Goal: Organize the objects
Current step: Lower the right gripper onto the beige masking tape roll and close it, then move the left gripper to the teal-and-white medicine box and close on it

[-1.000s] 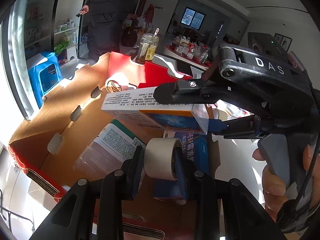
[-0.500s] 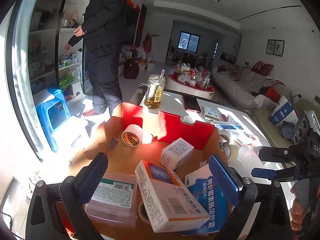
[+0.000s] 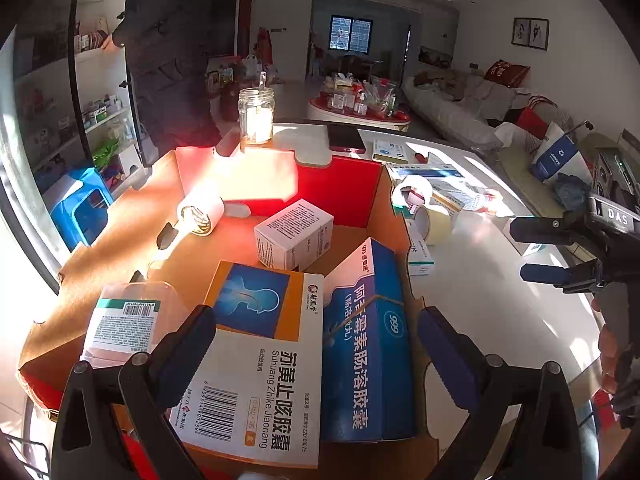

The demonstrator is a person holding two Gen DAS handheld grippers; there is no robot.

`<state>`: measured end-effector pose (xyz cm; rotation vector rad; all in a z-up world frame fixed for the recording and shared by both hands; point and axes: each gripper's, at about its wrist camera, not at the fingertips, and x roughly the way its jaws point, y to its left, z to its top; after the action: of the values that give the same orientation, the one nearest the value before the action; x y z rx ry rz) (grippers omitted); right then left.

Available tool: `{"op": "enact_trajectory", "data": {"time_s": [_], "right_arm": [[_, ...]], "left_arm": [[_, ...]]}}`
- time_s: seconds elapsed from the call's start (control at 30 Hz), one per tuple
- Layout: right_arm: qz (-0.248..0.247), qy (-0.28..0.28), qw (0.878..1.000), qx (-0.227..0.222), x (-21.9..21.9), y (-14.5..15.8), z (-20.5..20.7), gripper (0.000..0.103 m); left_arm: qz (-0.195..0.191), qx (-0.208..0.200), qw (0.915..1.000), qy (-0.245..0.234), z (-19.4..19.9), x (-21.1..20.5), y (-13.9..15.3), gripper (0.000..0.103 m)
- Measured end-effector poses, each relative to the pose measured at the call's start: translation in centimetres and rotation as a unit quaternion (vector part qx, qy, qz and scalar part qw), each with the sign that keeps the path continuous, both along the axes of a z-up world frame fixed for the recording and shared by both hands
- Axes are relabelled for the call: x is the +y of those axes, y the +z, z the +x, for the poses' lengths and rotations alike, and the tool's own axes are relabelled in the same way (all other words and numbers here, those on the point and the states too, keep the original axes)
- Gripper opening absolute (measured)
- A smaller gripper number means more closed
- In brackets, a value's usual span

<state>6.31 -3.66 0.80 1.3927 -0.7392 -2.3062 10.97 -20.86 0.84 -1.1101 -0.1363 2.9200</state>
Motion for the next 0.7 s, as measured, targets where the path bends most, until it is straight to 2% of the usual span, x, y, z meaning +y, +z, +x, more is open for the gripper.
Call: {"op": "enact_trajectory", "data": {"time_s": [0.2,0.3,0.37,0.4,0.43,0.57,0.7], "right_arm": [[0.050,0.009,0.999,0.021,-2.1,-1.0,-5.8,0.097],[0.076,0.018,0.997,0.010,-3.8,-2.6,-8.3,0.094],[0.088,0.019,0.996,0.004,-4.5,-3.5,-9.2,0.076],[0.104,0.019,0.994,-0.001,-4.9,-4.0,-9.6,0.041],[0.110,0.019,0.994,-0.003,-4.9,-4.3,-9.8,0.027],[0.104,0.023,0.994,0.000,-3.7,-4.0,-9.1,0.026],[0.017,-0.003,1.000,0.003,1.7,-3.4,-6.3,0.026]], "left_arm": [[-0.004,0.016,0.9993,0.034,0.1,0.2,3.6,0.103],[0.004,0.001,0.9990,0.044,-0.4,-0.1,4.4,0.103],[-0.003,-0.034,0.9980,0.053,-1.3,0.4,4.2,0.102],[-0.006,-0.051,0.9973,0.053,-2.0,0.9,4.1,0.102],[-0.007,-0.060,0.9969,0.050,-2.4,1.4,4.0,0.102],[-0.022,-0.065,0.9973,0.025,-4.2,4.6,4.3,0.102],[-0.066,-0.057,0.9961,-0.012,-7.0,9.7,5.1,0.102]]}}
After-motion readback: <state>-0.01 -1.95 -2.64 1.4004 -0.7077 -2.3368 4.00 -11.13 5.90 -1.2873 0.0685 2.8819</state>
